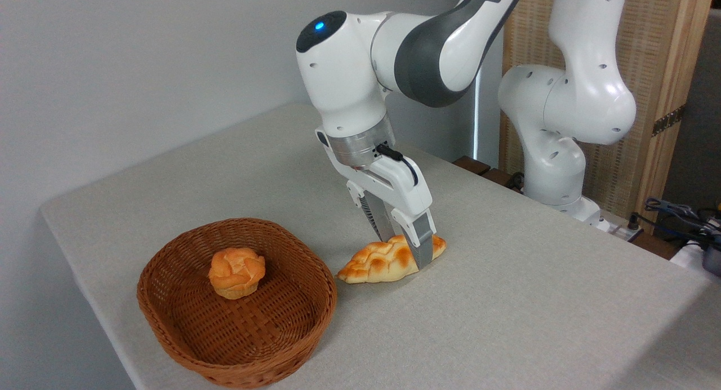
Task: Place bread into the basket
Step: 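Close the gripper on the braided bread roll's middle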
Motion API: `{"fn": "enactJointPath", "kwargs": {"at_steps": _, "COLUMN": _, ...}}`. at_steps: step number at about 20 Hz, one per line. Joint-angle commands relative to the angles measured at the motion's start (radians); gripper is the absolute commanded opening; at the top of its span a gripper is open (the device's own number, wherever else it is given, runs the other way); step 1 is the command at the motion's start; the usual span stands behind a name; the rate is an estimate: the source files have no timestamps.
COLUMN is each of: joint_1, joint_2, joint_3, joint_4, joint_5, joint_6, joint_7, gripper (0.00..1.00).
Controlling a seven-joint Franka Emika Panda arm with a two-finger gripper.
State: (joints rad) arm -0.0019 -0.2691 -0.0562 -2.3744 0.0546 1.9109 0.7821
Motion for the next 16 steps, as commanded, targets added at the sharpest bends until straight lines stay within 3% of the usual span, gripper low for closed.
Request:
{"fn": "enactJointPath", "kwargs": {"at_steps": 1, "joint_1": -0.001, "joint_2": -0.009, "joint_3": 0.007, "joint_4": -0.022, "joint_5": 0.025, "joint_6": 0.019, "joint_7": 0.023, "gripper": 1.0}}
{"fn": "enactJointPath", "kwargs": {"at_steps": 12, "joint_1": -0.01, "joint_2": 0.022, "joint_3": 0.006, "joint_4": -0.022, "joint_5": 0.024, "joint_6": 0.04, "joint_7": 0.023, "gripper": 0.97}}
{"fn": "enactJointPath", "kwargs": {"at_steps": 16, "joint_1": -0.01, "joint_2": 0.024, "joint_3": 0.006, "joint_4": -0.02, "joint_5": 0.024, "joint_6": 0.04, "joint_7": 0.025, "gripper": 0.73}}
